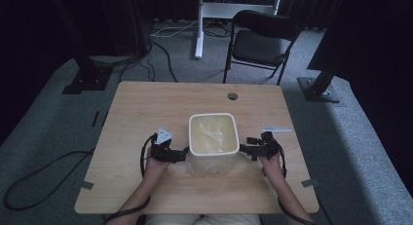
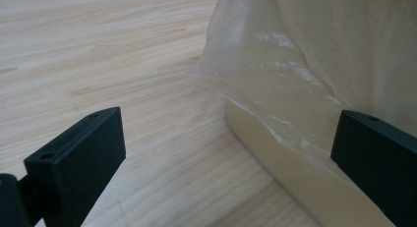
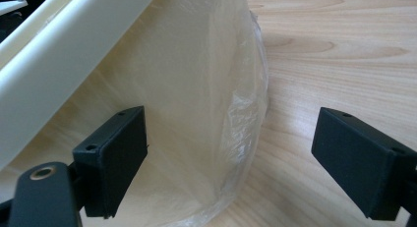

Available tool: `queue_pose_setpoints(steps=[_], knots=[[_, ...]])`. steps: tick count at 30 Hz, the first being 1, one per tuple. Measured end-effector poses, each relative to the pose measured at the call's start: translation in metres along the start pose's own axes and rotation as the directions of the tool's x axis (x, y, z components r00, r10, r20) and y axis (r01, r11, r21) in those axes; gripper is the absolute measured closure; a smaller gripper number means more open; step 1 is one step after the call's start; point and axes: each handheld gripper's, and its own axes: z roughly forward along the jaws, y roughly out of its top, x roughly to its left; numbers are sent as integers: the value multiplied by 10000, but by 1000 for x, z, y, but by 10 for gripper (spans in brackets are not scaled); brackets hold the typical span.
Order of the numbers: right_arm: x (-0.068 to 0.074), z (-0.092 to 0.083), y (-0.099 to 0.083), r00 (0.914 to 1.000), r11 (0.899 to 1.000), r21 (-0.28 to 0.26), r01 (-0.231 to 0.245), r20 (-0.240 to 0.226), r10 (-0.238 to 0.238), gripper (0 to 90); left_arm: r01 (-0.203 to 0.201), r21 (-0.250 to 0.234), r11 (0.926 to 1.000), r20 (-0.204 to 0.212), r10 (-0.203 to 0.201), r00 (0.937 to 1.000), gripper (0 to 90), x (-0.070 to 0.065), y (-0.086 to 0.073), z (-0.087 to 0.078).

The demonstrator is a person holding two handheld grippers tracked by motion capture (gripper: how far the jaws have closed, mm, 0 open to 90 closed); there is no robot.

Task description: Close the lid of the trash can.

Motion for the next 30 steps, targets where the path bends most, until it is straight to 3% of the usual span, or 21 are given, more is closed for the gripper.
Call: queue_pose_setpoints(steps=[11, 16, 19, 23, 27, 30], knots=[[-3, 13, 15, 9998, 10000, -12, -24, 196, 24, 129, 182, 123, 9998, -283, -178, 9994, 3, 14, 7, 12], [-6, 18, 20, 9996, 10000, -11, -33, 298, 33, 127, 398, 121, 9991, -177, -396, 9991, 3, 20, 7, 14], [-4, 17, 22, 9969, 9993, -54, 377, 698, -372, 127, 232, -117, 9997, -172, -234, 9996, 3, 19, 5, 9], [-2, 12, 21, 9843, 9953, -337, 907, 1551, -844, 127, 193, -418, 9989, -366, -208, 9991, 3, 19, 4, -1], [-4, 5, 18, 9764, 9917, -768, 1031, 1980, -861, 127, 347, -799, 9962, -378, -379, 9986, 3, 23, 3, -12], [-5, 0, 16, 9759, 9892, -1047, 1021, 2034, -792, 127, 397, -909, 9951, -358, -431, 9984, 3, 26, 2, -17]])
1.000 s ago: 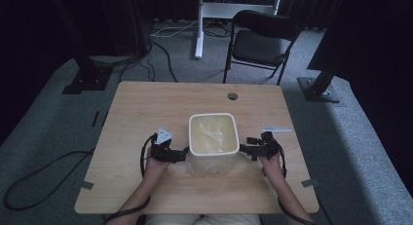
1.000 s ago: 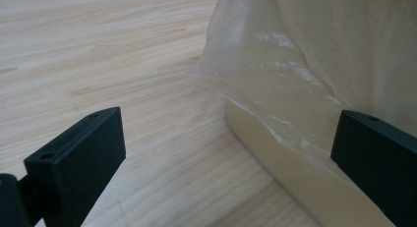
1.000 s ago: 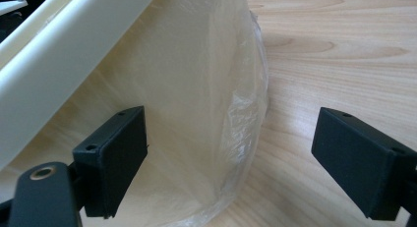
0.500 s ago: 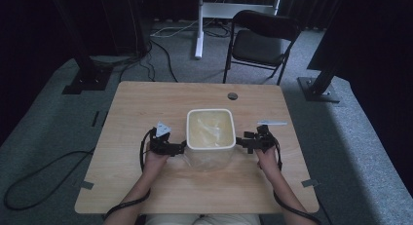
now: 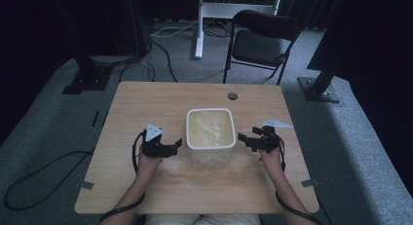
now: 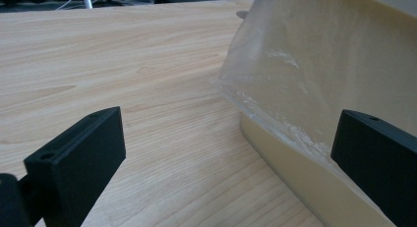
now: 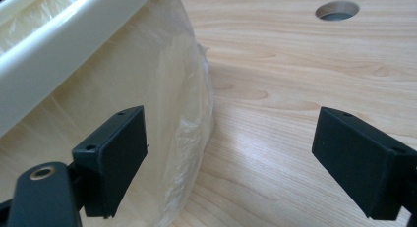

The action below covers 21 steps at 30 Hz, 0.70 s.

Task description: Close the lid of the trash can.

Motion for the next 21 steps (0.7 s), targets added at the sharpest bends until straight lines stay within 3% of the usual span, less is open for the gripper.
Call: queue_pose_setpoints(steps=[3, 7, 14, 15, 16, 21], knots=[[0, -2, -1, 10000, 9998, -170, 39, 91, -37, 127, -58, -78, 10000, -36, 58, 10000, 3, 2, -1, -2], [0, -4, -2, 9999, 9985, -541, 120, 92, -116, 127, 179, -393, 9991, 114, -174, 9998, 3, 3, -2, -3], [5, -6, -4, 9983, 9931, -1025, 574, -11, -578, 129, -121, -766, 9970, 358, 149, 9992, 3, -3, -3, -7], [8, -8, -6, 9946, 9858, -1317, 1037, 148, -1027, 132, -242, -806, 9965, 258, 264, 9993, 3, -4, -4, -9], [8, -8, -6, 9936, 9842, -1363, 1133, 182, -1119, 131, -280, -832, 9961, 239, 301, 9993, 3, -4, -4, -11], [8, -10, -9, 9923, 9815, -1493, 1199, 488, -1138, 132, -562, -699, 9960, 44, 566, 9984, 3, -4, -9, -17]])
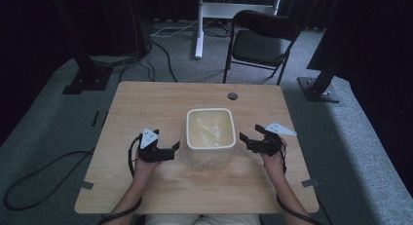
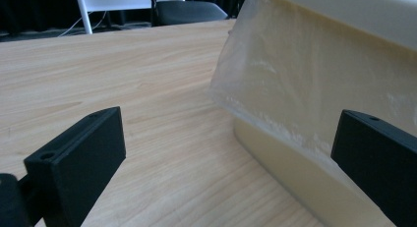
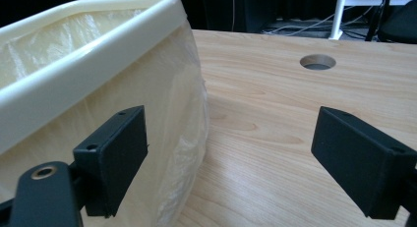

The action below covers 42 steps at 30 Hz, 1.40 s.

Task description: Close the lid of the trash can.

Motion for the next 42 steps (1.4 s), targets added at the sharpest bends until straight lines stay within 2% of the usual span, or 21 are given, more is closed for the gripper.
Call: queue_pose_setpoints(steps=[2, 7, 11, 17, 20, 23, 29, 34, 40, 42], knots=[[-1, -1, -2, 10000, 10000, -13, -65, 24, 65, 132, -214, -4, 9998, -47, 214, 9998, 3, 1, -2, -4], [-2, -5, -6, 10000, 9999, 116, 38, -32, -38, 132, -294, 56, 9996, -93, 294, 9995, 3, 5, -10, -15], [-3, -11, -10, 9999, 9998, 134, 117, 69, -118, 132, -147, 67, 9999, -109, 148, 9998, 3, 9, -16, -24], [-5, -21, -16, 9998, 9999, 114, 58, 191, -60, 132, -171, 291, 9994, -150, 175, 9997, 3, 12, -24, -35], [-6, -26, -20, 9997, 9998, 182, -4, 258, -1, 131, -146, 207, 9997, -360, 154, 9992, 3, 14, -28, -40], [-7, -31, -22, 9995, 9999, 165, -40, 320, 35, 132, -68, 254, 9997, -352, 77, 9994, 3, 15, -31, -43], [-10, -44, -28, 9976, 9998, 40, -174, 673, 171, 132, -66, 335, 9994, -401, 79, 9992, 3, 19, -35, -56], [-14, -57, -34, 9957, 9997, -43, -225, 902, 228, 132, 117, 123, 9999, -705, -108, 9975, 3, 24, -41, -74], [-20, -75, -46, 9916, 9990, -118, -442, 1213, 453, 135, 142, 164, 9998, -986, -125, 9950, 3, 30, -50, -91], [-21, -80, -50, 9904, 9987, -128, -495, 1283, 508, 135, 233, 106, 9997, -1305, -217, 9912, 3, 32, -53, -97]])
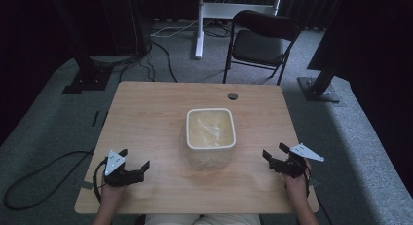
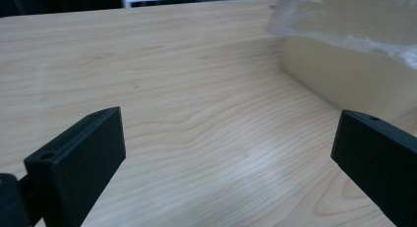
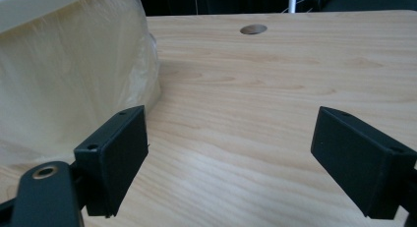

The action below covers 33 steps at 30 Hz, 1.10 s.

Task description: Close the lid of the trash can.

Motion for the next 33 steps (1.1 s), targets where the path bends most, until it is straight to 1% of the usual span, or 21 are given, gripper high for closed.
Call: queue_pose_setpoints(steps=[2, 3, 6, 10, 12, 16, 19, 22, 25, 26, 28, 33], knots=[[-1, -2, -2, 10000, 10000, 34, -41, 42, 41, 135, 23, -3, 10000, -68, -23, 10000, 3, 1, -1, -2], [-2, -6, -5, 9999, 9999, 61, -98, 80, 98, 135, 99, -55, 9999, -247, -100, 9996, 3, 5, -5, -9], [-4, -9, -8, 9997, 9999, 54, -151, 184, 150, 135, 192, -42, 9998, -416, -193, 9989, 3, 11, -9, -17], [-5, -16, -13, 9995, 9999, 154, -50, 307, 45, 135, 342, -19, 9994, -589, -343, 9977, 3, 19, -15, -27], [-6, -19, -16, 9993, 9998, 207, -73, 356, 66, 134, 396, 55, 9992, -715, -391, 9967, 3, 22, -18, -32], [-8, -28, -19, 9989, 9995, 15, -301, 369, 300, 134, 516, 108, 9986, -863, -505, 9950, 3, 27, -24, -40], [-9, -34, -20, 9982, 9994, -49, -334, 491, 336, 135, 522, 127, 9986, -1078, -505, 9929, 3, 29, -27, -46], [-9, -38, -25, 9984, 9996, 105, -259, 497, 253, 135, 459, 182, 9988, -1303, -431, 9905, 3, 31, -31, -53], [-9, -42, -31, 9986, 9994, 288, -187, 502, 172, 135, 617, 174, 9979, -1398, -587, 9884, 3, 33, -35, -58], [-9, -44, -32, 9986, 9994, 310, -178, 500, 162, 135, 623, 255, 9977, -1436, -580, 9879, 3, 34, -37, -61], [-9, -47, -34, 9980, 9994, 353, -37, 632, 15, 135, 674, 244, 9974, -1531, -629, 9862, 3, 36, -39, -64], [-9, -57, -43, 9975, 9991, 406, -125, 703, 96, 135, 671, 94, 9977, -1689, -645, 9835, 3, 37, -42, -72]])
